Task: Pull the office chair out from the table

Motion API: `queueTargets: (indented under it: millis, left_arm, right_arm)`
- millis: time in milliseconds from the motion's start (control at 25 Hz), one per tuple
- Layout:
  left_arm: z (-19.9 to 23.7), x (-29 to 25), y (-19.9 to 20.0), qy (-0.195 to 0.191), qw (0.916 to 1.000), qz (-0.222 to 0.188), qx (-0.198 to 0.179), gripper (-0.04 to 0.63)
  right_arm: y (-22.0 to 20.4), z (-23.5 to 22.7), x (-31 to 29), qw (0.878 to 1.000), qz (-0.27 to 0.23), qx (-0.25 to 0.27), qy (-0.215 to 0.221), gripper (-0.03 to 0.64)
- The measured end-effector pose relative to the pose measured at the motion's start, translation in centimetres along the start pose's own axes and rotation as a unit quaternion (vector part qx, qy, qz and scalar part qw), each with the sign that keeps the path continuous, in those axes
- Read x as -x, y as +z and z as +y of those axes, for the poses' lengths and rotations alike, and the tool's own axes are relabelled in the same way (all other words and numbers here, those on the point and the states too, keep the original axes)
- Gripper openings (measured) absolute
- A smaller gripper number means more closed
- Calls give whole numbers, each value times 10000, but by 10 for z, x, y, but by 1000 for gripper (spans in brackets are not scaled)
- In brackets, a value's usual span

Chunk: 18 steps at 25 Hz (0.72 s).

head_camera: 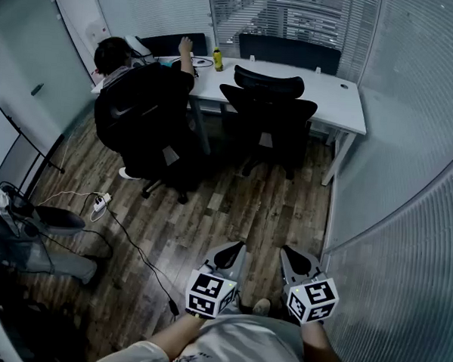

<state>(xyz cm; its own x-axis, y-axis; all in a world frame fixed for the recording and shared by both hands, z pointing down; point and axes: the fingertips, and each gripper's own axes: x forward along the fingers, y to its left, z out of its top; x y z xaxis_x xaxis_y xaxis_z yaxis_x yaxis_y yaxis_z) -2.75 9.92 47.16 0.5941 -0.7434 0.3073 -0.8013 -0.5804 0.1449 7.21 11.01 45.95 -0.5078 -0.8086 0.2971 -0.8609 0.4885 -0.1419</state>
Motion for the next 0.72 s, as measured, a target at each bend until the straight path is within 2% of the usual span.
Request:
queueTargets:
  millis: [720]
  left_arm:
    - [25, -1, 3, -69, 10000, -18, 15, 11]
  right_arm:
    - [6, 7, -23, 9999, -44, -35, -88, 6]
